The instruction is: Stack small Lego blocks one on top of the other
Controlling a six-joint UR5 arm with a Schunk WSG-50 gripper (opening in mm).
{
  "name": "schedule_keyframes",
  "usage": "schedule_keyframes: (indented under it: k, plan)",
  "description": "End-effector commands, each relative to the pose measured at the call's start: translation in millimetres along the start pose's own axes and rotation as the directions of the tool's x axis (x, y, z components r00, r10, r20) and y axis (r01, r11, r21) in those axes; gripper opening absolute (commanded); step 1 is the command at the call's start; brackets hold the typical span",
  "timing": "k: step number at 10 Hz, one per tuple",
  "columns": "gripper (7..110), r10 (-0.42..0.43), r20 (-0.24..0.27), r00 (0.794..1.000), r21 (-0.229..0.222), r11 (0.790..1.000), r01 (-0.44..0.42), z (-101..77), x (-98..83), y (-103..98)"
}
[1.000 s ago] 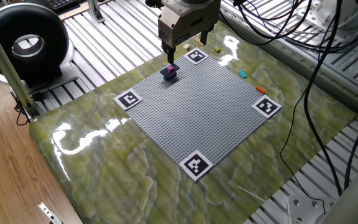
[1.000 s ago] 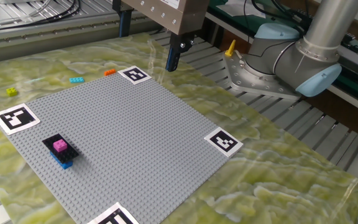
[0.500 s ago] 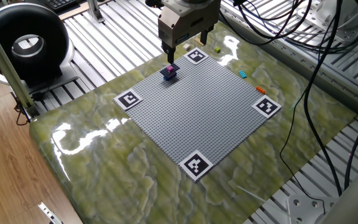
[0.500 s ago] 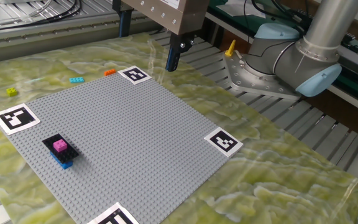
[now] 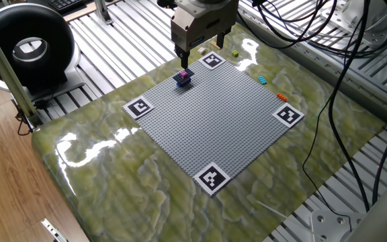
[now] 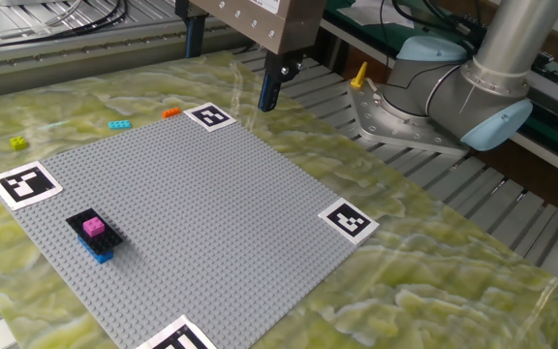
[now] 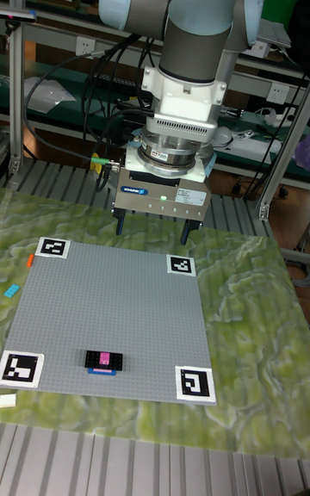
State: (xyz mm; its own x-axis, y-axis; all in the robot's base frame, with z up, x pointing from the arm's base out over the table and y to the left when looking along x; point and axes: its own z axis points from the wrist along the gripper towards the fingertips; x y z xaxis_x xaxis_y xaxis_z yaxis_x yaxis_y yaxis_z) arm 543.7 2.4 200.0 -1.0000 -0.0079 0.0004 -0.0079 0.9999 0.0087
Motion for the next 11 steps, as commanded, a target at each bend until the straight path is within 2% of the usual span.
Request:
schedule_keyframes:
  k: [1, 2, 3, 11]
  plan:
    - [107, 0.029, 0.013, 0.999, -0.054, 0.998, -0.028, 0.1, -3.8, 15.8]
    - [107, 0.029, 0.013, 0.999, -0.052, 0.998, -0.028, 0.3, -3.9, 15.9]
    - [7, 0.029, 0.011, 1.0, -0.054, 0.998, -0.028, 0.4, -3.6, 16.2]
    - [7, -0.004, 0.031, 1.0, -0.039, 0.999, 0.005, 1.1, -8.2, 12.2]
